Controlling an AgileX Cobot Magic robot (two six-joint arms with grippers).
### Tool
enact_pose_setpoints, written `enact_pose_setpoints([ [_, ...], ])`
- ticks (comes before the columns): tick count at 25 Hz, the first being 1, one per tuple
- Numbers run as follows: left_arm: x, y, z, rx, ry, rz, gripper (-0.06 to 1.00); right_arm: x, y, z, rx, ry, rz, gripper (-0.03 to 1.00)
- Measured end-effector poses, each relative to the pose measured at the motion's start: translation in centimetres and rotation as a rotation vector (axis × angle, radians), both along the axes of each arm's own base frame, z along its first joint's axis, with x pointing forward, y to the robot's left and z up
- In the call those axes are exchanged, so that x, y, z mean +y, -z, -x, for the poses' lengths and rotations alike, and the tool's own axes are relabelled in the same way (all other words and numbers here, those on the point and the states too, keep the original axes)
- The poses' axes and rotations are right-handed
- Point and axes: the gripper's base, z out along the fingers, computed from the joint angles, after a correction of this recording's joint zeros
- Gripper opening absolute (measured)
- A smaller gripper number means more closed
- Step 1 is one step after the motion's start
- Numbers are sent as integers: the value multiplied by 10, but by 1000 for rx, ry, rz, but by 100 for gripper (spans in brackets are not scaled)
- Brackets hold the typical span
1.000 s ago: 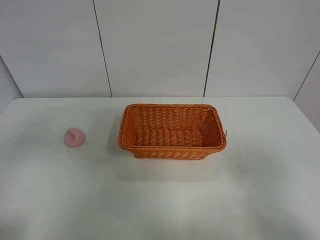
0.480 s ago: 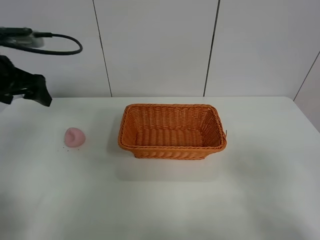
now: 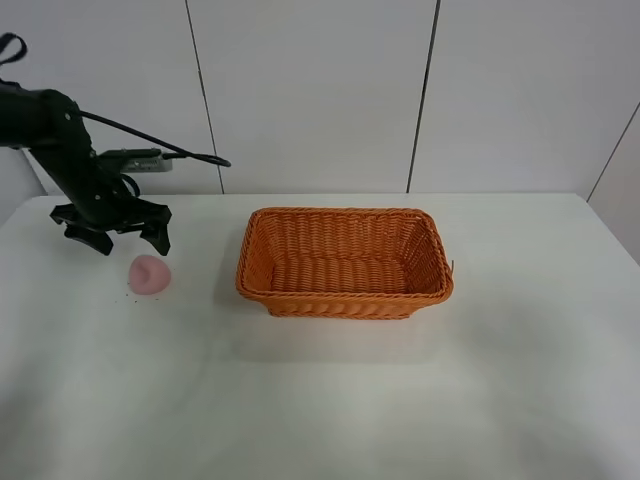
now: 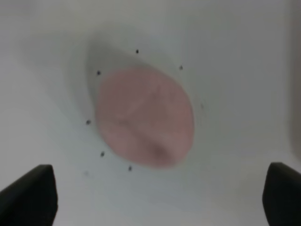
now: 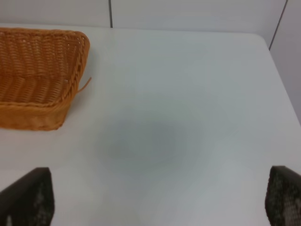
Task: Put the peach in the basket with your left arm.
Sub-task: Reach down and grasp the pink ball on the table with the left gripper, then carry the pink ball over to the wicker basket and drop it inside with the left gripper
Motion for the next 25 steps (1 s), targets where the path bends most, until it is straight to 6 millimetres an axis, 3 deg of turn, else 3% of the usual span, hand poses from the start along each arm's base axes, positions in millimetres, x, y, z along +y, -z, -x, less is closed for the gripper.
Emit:
enact_pose_setpoints([
  [6,0,43,-12,16,-9,-5,90,0,0,0,0,0,0,69],
  [12,1,62,-16,27,-7,-15,85,0,0,0,0,0,0,69],
  [15,1,65,-16,34,-7,-16,69,0,0,0,0,0,0,69],
  [18,1,64,-15,47,-4,-17,30,0,0,0,0,0,0,69],
  [20,1,55,-17,42,-2,-17,15,0,0,0,0,0,0,69],
  [25,0,10,-21,21,-30,-4,6,0,0,0,0,0,0,69],
])
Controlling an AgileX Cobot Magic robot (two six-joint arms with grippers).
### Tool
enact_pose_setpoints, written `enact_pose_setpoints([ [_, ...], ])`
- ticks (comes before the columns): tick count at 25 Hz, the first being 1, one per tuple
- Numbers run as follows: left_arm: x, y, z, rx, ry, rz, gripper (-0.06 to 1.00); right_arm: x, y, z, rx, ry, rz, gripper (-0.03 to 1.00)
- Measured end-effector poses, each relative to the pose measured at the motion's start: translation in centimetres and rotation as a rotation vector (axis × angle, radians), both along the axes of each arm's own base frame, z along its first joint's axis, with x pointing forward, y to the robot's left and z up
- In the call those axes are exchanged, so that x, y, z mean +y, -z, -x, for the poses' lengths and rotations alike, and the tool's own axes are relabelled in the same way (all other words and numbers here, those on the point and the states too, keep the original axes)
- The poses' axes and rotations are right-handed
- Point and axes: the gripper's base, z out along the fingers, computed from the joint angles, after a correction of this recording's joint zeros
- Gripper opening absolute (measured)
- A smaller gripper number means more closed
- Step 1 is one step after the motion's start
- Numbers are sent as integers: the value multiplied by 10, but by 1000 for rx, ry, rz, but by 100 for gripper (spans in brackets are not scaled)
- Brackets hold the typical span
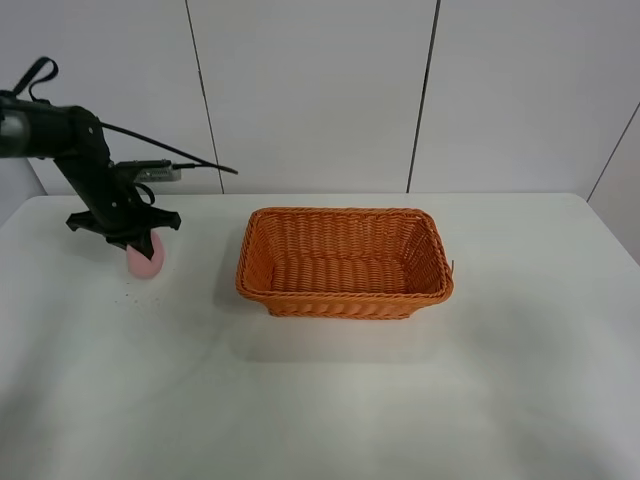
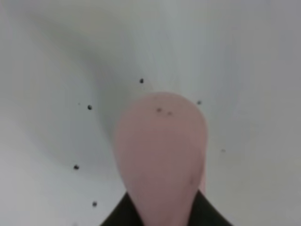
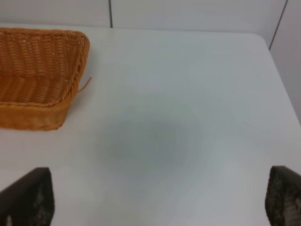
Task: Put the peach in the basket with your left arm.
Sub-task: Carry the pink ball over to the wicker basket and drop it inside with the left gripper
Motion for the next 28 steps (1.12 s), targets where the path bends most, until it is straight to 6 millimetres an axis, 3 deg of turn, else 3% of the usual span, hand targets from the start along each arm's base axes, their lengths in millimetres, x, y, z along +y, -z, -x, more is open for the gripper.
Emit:
enact_pose_setpoints([
  [6,0,-80,2,-49,14,1,5,0,0,0,0,0,0,69],
  [9,-4,-96,3,-46,26,-1,5,0,0,0,0,0,0,69],
  [12,-23,-109,4,-51,68,-2,5,0,0,0,0,0,0,69],
  [16,-74,-126,7,-92,175,9,5,0,0,0,0,0,0,69],
  [20,-141,-125,12,-109,303,26,5,0,0,0,0,0,0,69],
  [25,-227,-95,18,-99,448,44,5,0,0,0,0,0,0,69],
  [28,-267,-62,20,-73,513,46,5,0,0,0,0,0,0,69],
])
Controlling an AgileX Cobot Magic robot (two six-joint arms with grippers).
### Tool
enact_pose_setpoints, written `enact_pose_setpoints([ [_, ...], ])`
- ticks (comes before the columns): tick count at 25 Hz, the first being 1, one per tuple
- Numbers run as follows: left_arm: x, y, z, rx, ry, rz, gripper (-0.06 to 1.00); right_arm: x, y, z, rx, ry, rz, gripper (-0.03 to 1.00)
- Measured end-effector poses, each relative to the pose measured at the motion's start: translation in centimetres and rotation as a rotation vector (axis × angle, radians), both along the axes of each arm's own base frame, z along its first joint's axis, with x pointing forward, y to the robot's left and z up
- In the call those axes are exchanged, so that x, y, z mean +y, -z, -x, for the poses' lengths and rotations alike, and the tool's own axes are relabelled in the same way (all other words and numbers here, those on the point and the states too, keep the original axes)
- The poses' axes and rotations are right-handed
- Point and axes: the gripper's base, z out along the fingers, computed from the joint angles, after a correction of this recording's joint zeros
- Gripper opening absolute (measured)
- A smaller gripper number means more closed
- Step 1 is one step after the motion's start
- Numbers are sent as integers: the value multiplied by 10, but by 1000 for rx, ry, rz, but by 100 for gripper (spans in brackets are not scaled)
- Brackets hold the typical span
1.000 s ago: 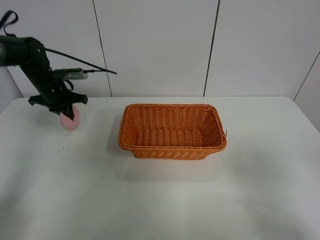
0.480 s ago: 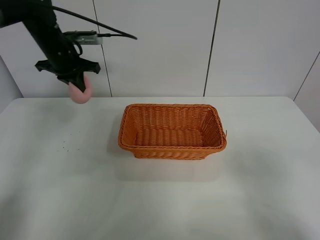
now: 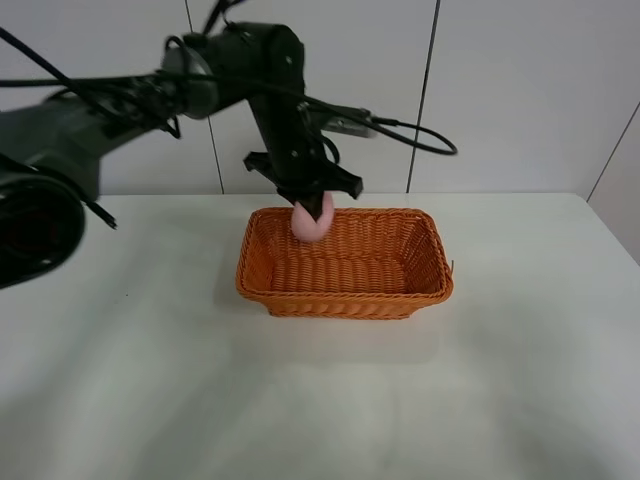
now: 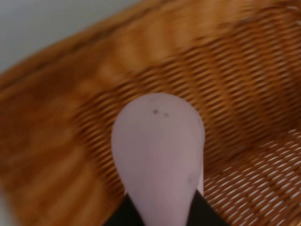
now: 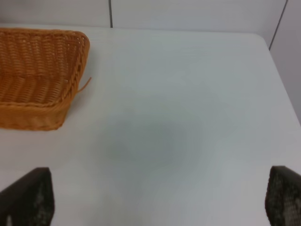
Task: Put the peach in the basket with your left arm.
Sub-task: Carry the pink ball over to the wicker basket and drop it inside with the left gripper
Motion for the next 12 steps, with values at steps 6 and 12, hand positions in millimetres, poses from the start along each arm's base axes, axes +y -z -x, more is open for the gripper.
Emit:
enact_pose_setpoints([
  [6,-23,58,-5,36,29,-23,9,0,0,0,0,0,0,69],
  [12,-22,61,-7,47,27,-32,62,0,0,0,0,0,0,69],
])
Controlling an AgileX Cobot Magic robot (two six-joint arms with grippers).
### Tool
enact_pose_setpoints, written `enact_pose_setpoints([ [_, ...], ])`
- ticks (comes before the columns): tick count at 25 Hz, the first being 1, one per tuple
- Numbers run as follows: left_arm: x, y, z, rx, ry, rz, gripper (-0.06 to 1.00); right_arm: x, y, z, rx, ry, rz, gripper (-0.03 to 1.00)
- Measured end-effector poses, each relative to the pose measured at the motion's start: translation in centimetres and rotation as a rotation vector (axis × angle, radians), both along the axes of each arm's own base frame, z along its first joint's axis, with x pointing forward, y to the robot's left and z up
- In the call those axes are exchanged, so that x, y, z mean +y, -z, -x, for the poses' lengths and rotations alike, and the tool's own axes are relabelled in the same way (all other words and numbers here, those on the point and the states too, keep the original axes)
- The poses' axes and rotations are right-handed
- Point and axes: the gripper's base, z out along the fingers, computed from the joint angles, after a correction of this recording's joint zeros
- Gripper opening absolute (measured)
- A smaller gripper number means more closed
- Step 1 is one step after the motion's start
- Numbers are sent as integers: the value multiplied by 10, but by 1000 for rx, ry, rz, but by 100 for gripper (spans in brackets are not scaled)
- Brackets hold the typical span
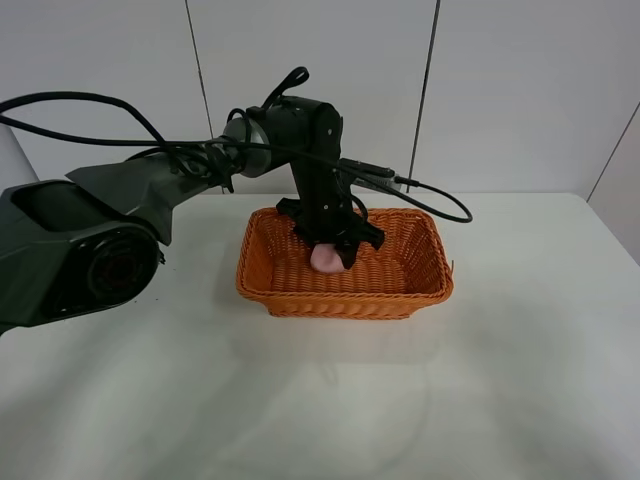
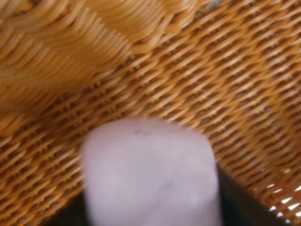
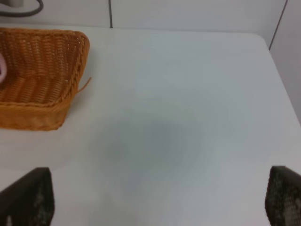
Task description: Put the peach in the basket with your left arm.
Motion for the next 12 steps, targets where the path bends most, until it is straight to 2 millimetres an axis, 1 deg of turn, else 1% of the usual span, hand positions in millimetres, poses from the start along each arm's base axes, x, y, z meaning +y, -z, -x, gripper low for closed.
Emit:
enact_pose_setpoints([
  [1,0,0,1,6,1,-4,71,0,0,0,0,0,0,69],
  [2,1,0,1,11,1,-8,77,0,0,0,0,0,0,69],
  [3,2,-2,2,19,3,-13,80,0,0,0,0,0,0,69],
  [5,4,-12,5,24,4,-18,83,0,0,0,0,0,0,69],
  [7,9,-31,5,2,1,-2,84,0,0,0,0,0,0,69],
  [8,12,-44,6,-21,-1,13,84,0,0,0,0,0,0,69],
  [10,25,-73,4,-72,-16,38,84,0,0,0,0,0,0,69],
  [12,42,-95,-1,-113,-46,57,84,0,0,0,0,0,0,69],
])
